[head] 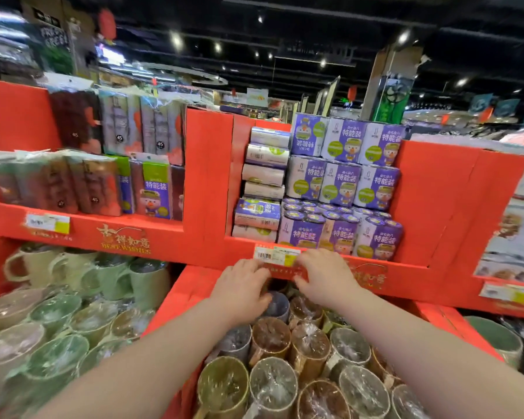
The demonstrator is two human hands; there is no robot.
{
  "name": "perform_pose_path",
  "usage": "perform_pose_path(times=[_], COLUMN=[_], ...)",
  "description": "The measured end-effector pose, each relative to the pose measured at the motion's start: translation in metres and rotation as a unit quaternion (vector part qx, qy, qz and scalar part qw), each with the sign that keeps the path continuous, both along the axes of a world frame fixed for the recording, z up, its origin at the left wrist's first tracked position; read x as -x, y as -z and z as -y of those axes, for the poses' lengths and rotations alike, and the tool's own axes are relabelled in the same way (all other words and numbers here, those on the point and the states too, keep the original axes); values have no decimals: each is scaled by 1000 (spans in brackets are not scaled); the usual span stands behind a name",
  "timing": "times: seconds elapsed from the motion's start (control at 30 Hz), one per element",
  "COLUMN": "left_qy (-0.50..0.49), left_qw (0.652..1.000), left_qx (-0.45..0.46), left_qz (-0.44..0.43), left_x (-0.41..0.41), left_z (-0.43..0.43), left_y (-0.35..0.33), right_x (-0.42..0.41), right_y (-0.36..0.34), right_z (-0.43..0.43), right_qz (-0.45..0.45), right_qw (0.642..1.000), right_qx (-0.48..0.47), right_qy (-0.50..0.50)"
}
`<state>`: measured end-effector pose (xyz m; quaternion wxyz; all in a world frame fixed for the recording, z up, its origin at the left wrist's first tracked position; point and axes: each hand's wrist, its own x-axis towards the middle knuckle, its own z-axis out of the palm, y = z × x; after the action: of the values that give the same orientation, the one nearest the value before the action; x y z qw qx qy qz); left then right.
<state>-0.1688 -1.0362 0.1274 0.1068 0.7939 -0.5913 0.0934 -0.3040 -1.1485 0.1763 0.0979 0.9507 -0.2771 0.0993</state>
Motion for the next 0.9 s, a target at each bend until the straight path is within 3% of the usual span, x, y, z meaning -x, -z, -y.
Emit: perform_pose_path(times=[0.33,0.43,0.67,0.9], left_qy=[-82,-122,-250,-375], left_qw=[995,988,946,894], left_qx=[-20,-67,-154,-161], left_qz=[-56,-64,-139,-184], left_x=[106,138,189,213], left_z=[-85,-124,-231,-342], left_y=[49,69,113,136], right_x=[80,102,127,132], right_y=[67,89,153,203], right_z=[-71,-97,-168,-257], right_qz=[-62,-74,-133,-228], right_qw=[991,983,953,911], right_qx=[-43,-63,-117,-149], right_qy=[-114,-154,-245,-309])
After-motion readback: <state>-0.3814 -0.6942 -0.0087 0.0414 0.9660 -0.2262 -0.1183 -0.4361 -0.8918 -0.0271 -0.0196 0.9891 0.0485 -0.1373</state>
